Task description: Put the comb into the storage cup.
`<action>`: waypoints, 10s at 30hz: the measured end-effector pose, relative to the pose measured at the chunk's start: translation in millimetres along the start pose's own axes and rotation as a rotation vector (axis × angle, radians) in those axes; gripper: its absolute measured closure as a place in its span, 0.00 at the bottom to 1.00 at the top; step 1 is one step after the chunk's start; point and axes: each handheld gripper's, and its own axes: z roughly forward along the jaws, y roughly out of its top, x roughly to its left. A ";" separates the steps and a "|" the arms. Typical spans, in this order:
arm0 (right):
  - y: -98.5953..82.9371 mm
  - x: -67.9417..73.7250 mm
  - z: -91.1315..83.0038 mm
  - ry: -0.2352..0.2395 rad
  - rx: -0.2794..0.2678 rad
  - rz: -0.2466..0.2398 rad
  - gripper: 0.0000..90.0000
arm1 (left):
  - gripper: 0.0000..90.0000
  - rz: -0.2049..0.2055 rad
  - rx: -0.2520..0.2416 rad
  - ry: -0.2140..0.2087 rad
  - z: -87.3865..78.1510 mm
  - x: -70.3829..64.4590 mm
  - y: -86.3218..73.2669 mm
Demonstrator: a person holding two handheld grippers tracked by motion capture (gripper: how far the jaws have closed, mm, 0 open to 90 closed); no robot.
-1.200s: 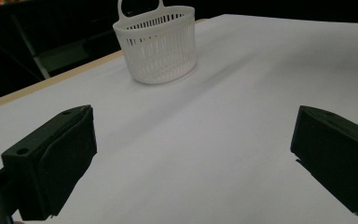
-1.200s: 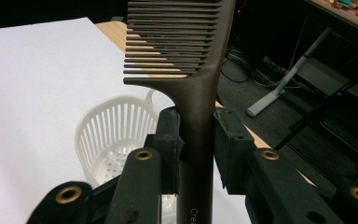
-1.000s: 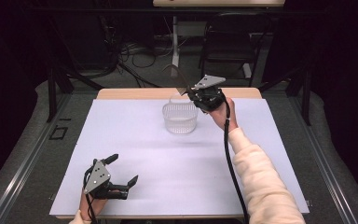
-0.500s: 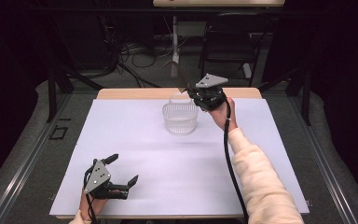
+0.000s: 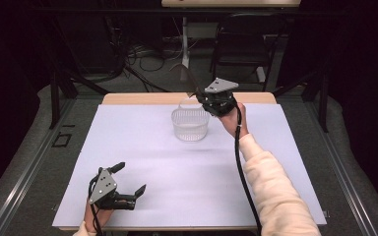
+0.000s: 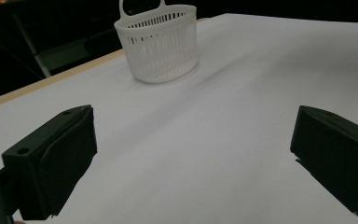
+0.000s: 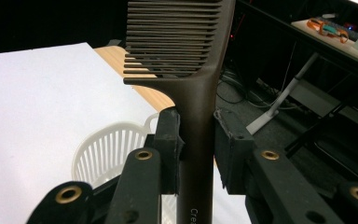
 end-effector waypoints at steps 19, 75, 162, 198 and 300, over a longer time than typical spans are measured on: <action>3.9 4.5 6.9 -0.004 -0.060 -0.001 0.81 | 0.00 0.000 0.000 0.000 -0.4 0.1 0.3; -24.0 14.0 47.3 0.052 -0.032 0.070 0.81 | 0.01 -0.003 -0.004 0.002 -1.2 -0.1 0.5; -49.1 24.9 69.2 0.138 0.165 0.006 0.80 | 0.01 0.000 -0.009 0.004 -2.3 -0.1 0.8; -48.3 26.8 70.4 0.152 0.225 -0.031 0.78 | 0.01 0.002 -0.019 0.004 -3.5 -0.4 1.2; -112.3 11.5 -105.8 0.223 0.339 0.167 0.00 | 0.00 0.006 -0.007 -0.003 -0.3 -1.9 1.5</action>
